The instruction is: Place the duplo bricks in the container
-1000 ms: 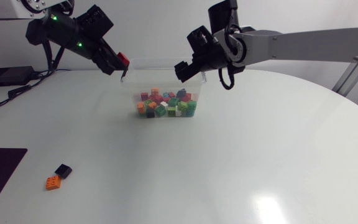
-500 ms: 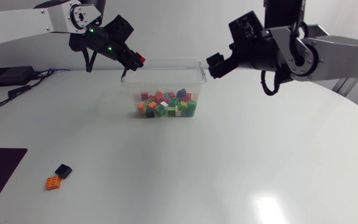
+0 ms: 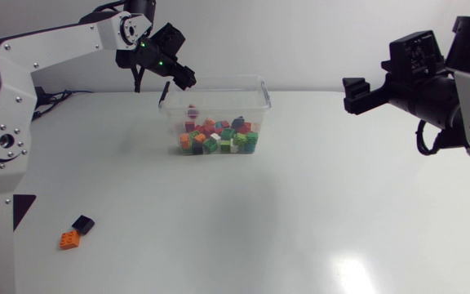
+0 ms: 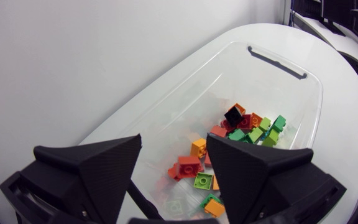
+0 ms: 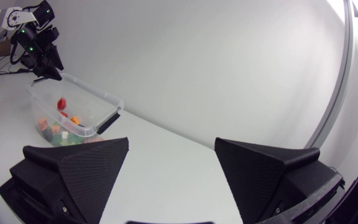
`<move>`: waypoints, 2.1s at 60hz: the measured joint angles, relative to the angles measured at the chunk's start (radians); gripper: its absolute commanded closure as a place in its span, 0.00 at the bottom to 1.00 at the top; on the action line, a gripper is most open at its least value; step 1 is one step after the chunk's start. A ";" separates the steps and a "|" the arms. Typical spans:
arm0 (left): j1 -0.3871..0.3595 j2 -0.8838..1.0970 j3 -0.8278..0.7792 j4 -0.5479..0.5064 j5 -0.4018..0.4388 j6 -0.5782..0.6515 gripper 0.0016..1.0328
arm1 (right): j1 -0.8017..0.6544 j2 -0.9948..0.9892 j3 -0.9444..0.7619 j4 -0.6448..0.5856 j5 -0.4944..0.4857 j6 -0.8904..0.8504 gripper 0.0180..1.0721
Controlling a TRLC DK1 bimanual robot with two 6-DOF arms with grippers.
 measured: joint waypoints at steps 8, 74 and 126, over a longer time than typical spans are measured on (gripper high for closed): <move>0.002 0.001 0.001 0.000 -0.019 -0.034 0.05 | -0.056 -0.031 -0.085 0.079 0.003 -0.012 0.05; 0.248 -0.731 -0.952 0.290 0.005 0.003 0.05 | -0.375 -0.057 -0.533 0.597 -0.190 0.063 0.05; 0.466 -0.784 -1.380 0.332 -0.003 0.204 0.05 | -0.358 -0.574 -0.772 0.499 -0.221 0.048 0.05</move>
